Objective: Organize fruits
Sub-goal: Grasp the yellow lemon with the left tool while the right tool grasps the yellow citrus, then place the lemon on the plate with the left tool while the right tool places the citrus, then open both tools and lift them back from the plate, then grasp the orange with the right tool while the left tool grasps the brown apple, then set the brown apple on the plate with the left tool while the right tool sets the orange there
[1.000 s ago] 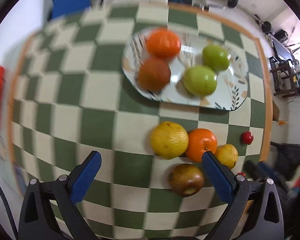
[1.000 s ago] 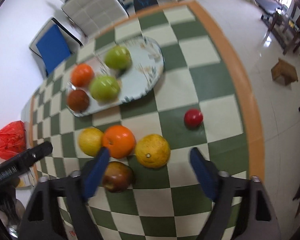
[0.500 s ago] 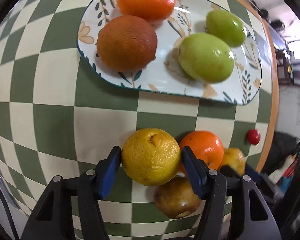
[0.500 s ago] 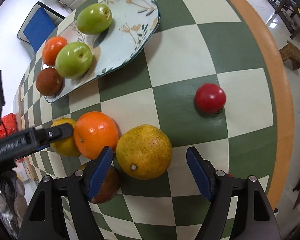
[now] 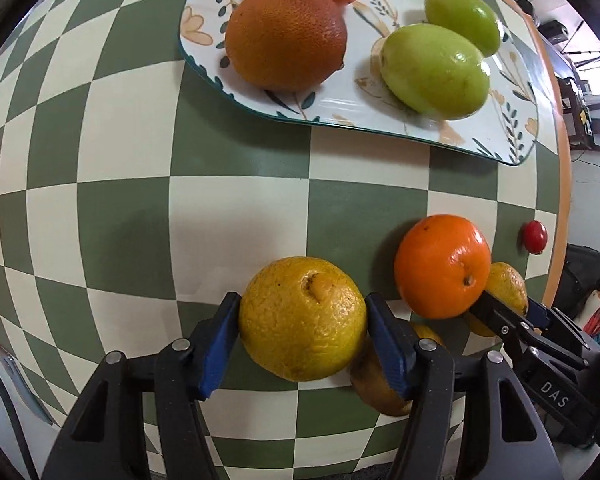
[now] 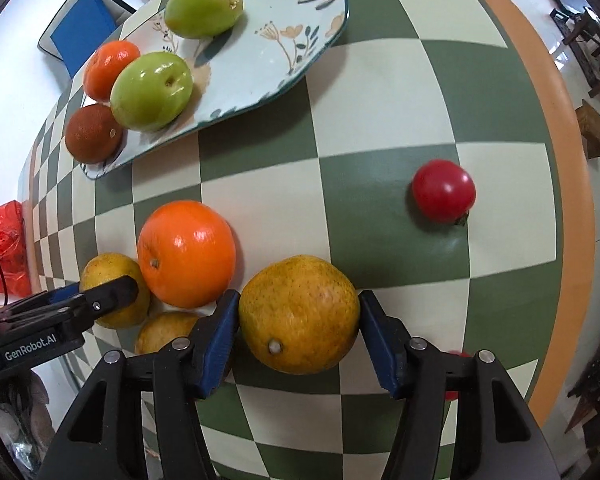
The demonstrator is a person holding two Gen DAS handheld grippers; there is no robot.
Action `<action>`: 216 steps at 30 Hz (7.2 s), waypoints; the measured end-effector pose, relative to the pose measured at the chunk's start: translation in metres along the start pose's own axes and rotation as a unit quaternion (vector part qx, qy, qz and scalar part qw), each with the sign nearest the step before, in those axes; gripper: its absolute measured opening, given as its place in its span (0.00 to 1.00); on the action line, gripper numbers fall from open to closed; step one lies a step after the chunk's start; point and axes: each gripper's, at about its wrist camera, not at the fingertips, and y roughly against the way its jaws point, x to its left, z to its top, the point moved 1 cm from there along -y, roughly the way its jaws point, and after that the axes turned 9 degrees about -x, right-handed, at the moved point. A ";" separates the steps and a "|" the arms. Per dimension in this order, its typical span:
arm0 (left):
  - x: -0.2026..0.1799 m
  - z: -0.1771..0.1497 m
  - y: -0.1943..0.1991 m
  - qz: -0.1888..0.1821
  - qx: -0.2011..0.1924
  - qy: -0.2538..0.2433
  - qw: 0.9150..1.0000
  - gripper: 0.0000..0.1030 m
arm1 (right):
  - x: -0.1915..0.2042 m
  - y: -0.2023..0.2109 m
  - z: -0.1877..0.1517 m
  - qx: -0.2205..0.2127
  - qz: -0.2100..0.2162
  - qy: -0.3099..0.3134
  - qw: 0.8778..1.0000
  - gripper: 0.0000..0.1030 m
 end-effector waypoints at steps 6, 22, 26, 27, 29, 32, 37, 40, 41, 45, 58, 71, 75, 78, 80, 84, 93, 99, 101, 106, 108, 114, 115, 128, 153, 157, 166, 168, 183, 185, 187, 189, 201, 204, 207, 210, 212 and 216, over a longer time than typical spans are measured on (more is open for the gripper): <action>0.001 0.001 -0.005 0.005 0.007 0.006 1.000 0.59 | 0.003 -0.006 0.004 0.002 -0.002 0.000 1.000 0.61; -0.009 0.005 0.017 -0.004 -0.013 0.018 1.000 0.58 | -0.007 -0.006 -0.004 -0.001 0.006 -0.011 1.000 0.60; -0.018 0.015 0.053 -0.042 -0.035 0.029 0.998 0.58 | -0.010 0.004 -0.007 -0.009 0.030 -0.026 0.999 0.60; -0.023 0.022 0.065 -0.051 -0.043 0.027 0.997 0.58 | -0.011 0.012 -0.006 -0.016 0.043 -0.035 0.998 0.60; -0.032 0.039 0.084 -0.065 -0.061 0.022 0.996 0.58 | -0.014 0.026 0.000 -0.031 0.058 -0.046 0.997 0.60; -0.045 0.078 0.107 -0.079 -0.081 0.008 0.994 0.58 | -0.014 0.046 0.016 -0.054 0.073 -0.053 0.994 0.60; -0.065 0.147 0.121 -0.043 -0.118 -0.023 0.992 0.58 | -0.010 0.065 0.070 -0.089 0.069 -0.046 0.993 0.60; -0.068 0.183 0.108 -0.018 -0.107 -0.034 0.994 0.58 | -0.008 0.061 0.100 -0.091 0.058 -0.043 0.993 0.60; -0.067 0.191 0.102 -0.013 -0.101 -0.034 0.994 0.58 | -0.007 0.058 0.109 -0.089 0.053 -0.040 0.994 0.60; -0.058 0.218 0.074 -0.009 -0.065 -0.019 0.998 0.58 | 0.001 0.042 0.140 -0.076 0.030 -0.024 0.996 0.60; -0.048 0.238 0.027 -0.012 0.003 0.014 1.000 0.58 | 0.004 0.005 0.160 -0.024 0.025 -0.013 0.999 0.60; -0.025 0.215 0.055 0.023 -0.055 0.014 0.998 0.92 | 0.008 0.038 0.160 -0.064 -0.001 0.006 0.998 0.90; -0.015 0.193 0.069 0.053 -0.093 0.001 0.994 0.92 | 0.010 0.049 0.156 -0.084 -0.024 0.027 0.996 0.91; -0.010 0.177 0.077 0.066 -0.115 -0.012 0.991 0.92 | 0.010 0.055 0.150 -0.092 -0.031 0.036 0.995 0.91; -0.007 0.164 0.083 0.073 -0.130 -0.017 0.989 0.92 | 0.011 0.060 0.145 -0.099 -0.036 0.041 0.994 0.91; -0.001 0.141 0.095 0.083 -0.157 -0.018 0.984 0.92 | 0.015 0.071 0.132 -0.116 -0.042 0.055 0.991 0.91; -0.005 0.089 0.141 0.081 -0.226 -0.024 0.970 0.92 | 0.028 0.122 0.095 -0.172 -0.055 0.085 0.980 0.91; -0.012 0.056 0.180 0.073 -0.269 -0.036 0.960 0.92 | 0.035 0.164 0.068 -0.205 -0.052 0.097 0.972 0.91; -0.015 0.045 0.192 0.072 -0.284 -0.038 0.955 0.92 | 0.036 0.175 0.060 -0.214 -0.049 0.098 0.971 0.91; -0.019 0.017 0.218 0.062 -0.308 -0.041 0.948 0.92 | 0.042 0.214 0.033 -0.245 -0.042 0.105 0.963 0.91; -0.020 0.007 0.227 0.057 -0.316 -0.041 0.946 0.92 | 0.045 0.231 0.022 -0.261 -0.039 0.106 0.959 0.91; -0.020 -0.020 0.250 0.047 -0.339 -0.041 0.939 0.92 | 0.053 0.274 -0.005 -0.297 -0.030 0.109 0.948 0.91; -0.020 -0.024 0.255 0.044 -0.344 -0.040 0.937 0.92 | 0.054 0.279 -0.008 -0.301 -0.030 0.110 0.947 0.91; -0.018 -0.045 0.257 0.045 -0.350 -0.039 0.935 0.92 | 0.058 0.298 -0.035 -0.315 -0.010 0.091 0.945 0.91; 0.055 -0.003 0.021 0.162 -0.078 0.044 0.983 1.00 | 0.060 -0.015 0.020 -0.011 0.007 0.075 0.997 0.64; 0.045 -0.007 0.027 0.131 -0.082 0.038 0.987 1.00 | 0.041 -0.007 0.015 -0.015 0.013 0.058 0.998 0.63; -0.018 -0.028 0.018 0.020 -0.031 -0.032 0.999 0.99 | -0.028 0.034 -0.026 -0.024 -0.004 0.007 1.000 0.63; -0.033 -0.031 0.003 0.004 -0.008 -0.045 0.999 0.99 | -0.036 0.035 -0.037 -0.018 -0.006 -0.002 1.000 0.63; -0.045 -0.035 -0.034 0.026 -0.001 -0.076 0.997 0.64 | -0.061 0.016 -0.086 0.003 -0.012 -0.029 1.000 0.64; -0.035 -0.037 -0.034 0.028 -0.002 -0.064 0.998 0.64 | -0.058 0.014 -0.083 0.003 -0.011 -0.030 0.999 0.64; -0.030 -0.038 -0.036 0.026 0.001 -0.051 0.998 0.64 | -0.057 0.013 -0.081 0.003 -0.010 -0.031 0.999 0.64; -0.027 -0.041 -0.037 0.024 0.000 -0.045 0.999 0.64 | -0.059 0.014 -0.079 0.002 -0.011 -0.029 1.000 0.64; -0.019 -0.045 -0.031 0.029 -0.006 -0.048 0.998 0.64 | -0.065 0.013 -0.078 0.011 -0.016 -0.022 1.000 0.64; -0.023 -0.041 -0.025 0.030 -0.007 -0.050 0.998 0.64 | -0.066 0.014 -0.078 0.017 -0.015 -0.024 0.999 0.64; -0.025 -0.038 -0.021 0.030 -0.006 -0.050 0.998 0.64 | -0.066 0.015 -0.079 0.016 -0.015 -0.021 1.000 0.64; -0.027 -0.038 -0.020 0.030 -0.003 -0.053 0.998 0.64 | -0.063 0.016 -0.079 0.015 -0.023 -0.006 1.000 0.63; -0.029 -0.036 -0.017 0.025 -0.005 -0.053 0.998 0.64 | -0.059 0.016 -0.078 0.017 -0.024 0.002 1.000 0.63; -0.033 -0.028 0.010 -0.008 -0.021 -0.043 0.999 0.64 | -0.055 0.027 -0.069 0.022 0.013 -0.014 1.000 0.63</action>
